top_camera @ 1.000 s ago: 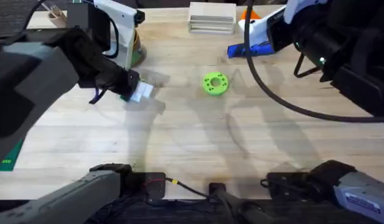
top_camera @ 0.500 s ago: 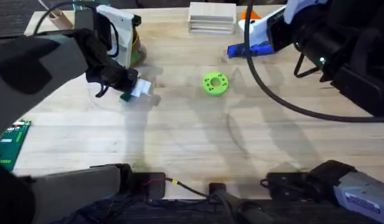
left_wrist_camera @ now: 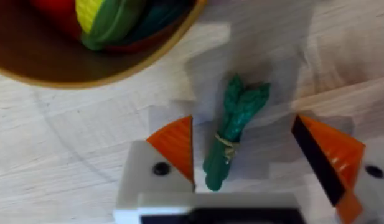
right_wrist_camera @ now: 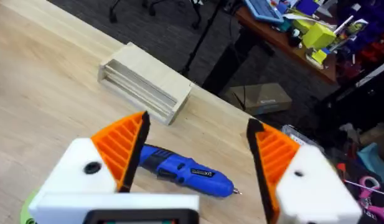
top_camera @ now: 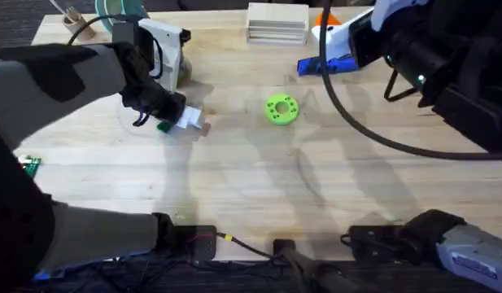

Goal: Pick up the gripper from the table and insert it into the empty holder that is missing its gripper. Then pick up a screw, insert it into the mounting hole, and use the screwdriver to tighten it. Finally, clean up the table by picking up the vegetable and placing it into the bucket.

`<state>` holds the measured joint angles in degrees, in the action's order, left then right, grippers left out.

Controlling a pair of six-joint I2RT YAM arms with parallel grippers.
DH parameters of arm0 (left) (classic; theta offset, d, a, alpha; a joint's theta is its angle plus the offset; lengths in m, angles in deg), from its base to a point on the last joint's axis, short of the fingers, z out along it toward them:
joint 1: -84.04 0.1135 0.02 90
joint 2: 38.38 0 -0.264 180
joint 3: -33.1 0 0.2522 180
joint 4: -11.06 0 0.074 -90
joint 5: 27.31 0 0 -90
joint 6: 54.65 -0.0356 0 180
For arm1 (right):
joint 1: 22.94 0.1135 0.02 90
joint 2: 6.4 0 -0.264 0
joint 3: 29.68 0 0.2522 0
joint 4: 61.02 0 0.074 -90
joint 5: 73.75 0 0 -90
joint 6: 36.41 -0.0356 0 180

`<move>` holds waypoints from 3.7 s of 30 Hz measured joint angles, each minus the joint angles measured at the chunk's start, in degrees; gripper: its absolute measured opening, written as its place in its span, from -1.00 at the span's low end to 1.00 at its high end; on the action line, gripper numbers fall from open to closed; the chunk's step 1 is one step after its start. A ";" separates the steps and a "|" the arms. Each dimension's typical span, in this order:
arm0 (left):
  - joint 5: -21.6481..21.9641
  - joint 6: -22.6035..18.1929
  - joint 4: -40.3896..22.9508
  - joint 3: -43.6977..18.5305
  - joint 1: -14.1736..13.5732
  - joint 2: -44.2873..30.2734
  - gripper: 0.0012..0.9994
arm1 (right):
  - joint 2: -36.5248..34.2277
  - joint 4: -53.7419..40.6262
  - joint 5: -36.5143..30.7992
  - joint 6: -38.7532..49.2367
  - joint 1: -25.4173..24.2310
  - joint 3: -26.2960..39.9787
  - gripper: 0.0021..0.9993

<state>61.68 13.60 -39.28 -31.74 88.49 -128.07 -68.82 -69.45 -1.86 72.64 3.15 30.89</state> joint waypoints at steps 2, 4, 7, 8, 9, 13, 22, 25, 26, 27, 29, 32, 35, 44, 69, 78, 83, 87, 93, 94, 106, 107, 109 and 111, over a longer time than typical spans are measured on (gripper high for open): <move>-1.02 -0.15 -0.34 -0.01 -0.03 -0.08 0.56 | -0.01 -0.01 0.00 0.00 0.00 0.00 0.98; -1.70 -0.38 -0.50 -0.01 -0.17 -0.30 0.20 | -0.01 -0.26 0.00 0.00 0.00 0.00 0.98; -2.34 -0.56 -0.68 -0.09 -0.17 -0.35 -0.11 | -0.01 -1.50 0.00 -0.01 0.00 0.00 0.98; -2.38 -0.52 -0.69 -0.09 -0.17 -0.37 -0.22 | 0.01 -1.97 0.00 -0.02 0.00 0.00 0.98; -2.30 -0.50 -0.74 -0.09 -0.17 -0.37 -0.40 | 0.00 -2.38 0.00 -0.01 0.00 0.00 0.98; -2.21 -0.74 -1.02 -0.34 -0.17 -0.39 -0.96 | -0.01 -3.83 0.00 -0.02 0.00 0.00 0.98; -2.02 -0.76 -1.18 -0.34 -0.17 -0.17 -0.96 | 0.00 -4.09 0.00 -0.01 0.00 0.00 0.98; -1.13 -0.74 -1.92 -0.17 -0.30 1.38 -0.96 | 0.00 -4.09 0.00 -0.02 0.00 0.00 0.98; -0.90 -0.70 -2.11 -0.06 -0.37 2.70 -0.96 | -0.01 -4.09 0.00 -0.02 0.00 0.00 0.98; -0.90 -0.53 -2.20 0.00 -0.49 4.11 -0.96 | -0.01 -4.09 0.00 -0.02 0.00 0.00 0.98; -1.25 -0.31 -2.19 0.04 -0.82 7.89 -0.96 | 0.01 -4.09 0.00 -0.02 0.00 0.00 0.98; -2.31 0.35 -1.73 0.04 -0.97 13.77 -0.96 | -0.01 -4.09 0.00 -0.02 0.00 0.00 0.98; -2.67 1.64 1.15 0.04 -0.98 18.83 -0.96 | 0.00 -4.09 0.00 -0.01 0.00 0.00 0.98; -3.06 5.77 20.59 0.04 0.76 22.67 -0.97 | 0.00 -4.09 0.00 0.00 0.00 0.00 0.99; -0.81 21.25 38.04 0.10 8.61 7.48 -0.97 | -2.46 -3.79 0.00 -0.02 0.00 0.00 0.98; -0.66 22.72 39.02 0.10 8.66 4.90 -0.97 | -2.46 -0.94 0.00 -0.02 0.00 0.00 0.98; -0.66 22.86 38.98 0.10 8.66 4.90 -0.96 | -2.46 -0.90 0.01 -0.02 0.00 0.00 0.98; -0.65 23.07 38.94 0.10 8.66 4.90 -0.29 | -2.46 -0.87 0.00 -0.02 0.00 0.00 0.98; -0.66 23.46 36.55 0.10 8.66 4.90 0.96 | -2.48 -0.83 0.00 -0.02 0.00 0.00 0.98; -0.66 23.50 36.38 0.10 8.66 4.90 0.98 | -2.47 -0.80 0.00 -0.02 0.00 0.00 0.98; -0.66 23.48 33.22 0.10 8.66 10.57 0.99 | -2.47 0.24 0.01 -0.02 0.00 0.00 0.99; -0.66 23.46 32.08 0.10 8.59 12.05 0.99 | -2.46 0.24 0.00 -0.02 0.00 0.00 0.99; -0.60 22.95 29.00 0.10 8.32 15.34 0.99 | -2.46 0.24 0.00 -0.02 0.00 0.00 0.98; -0.42 21.36 25.00 0.10 7.55 18.42 0.99 | -2.46 0.24 0.02 -0.02 0.00 0.00 0.98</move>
<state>61.25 34.96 -14.28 -31.64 96.04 -109.65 -71.28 -69.21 -1.84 72.62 3.15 30.89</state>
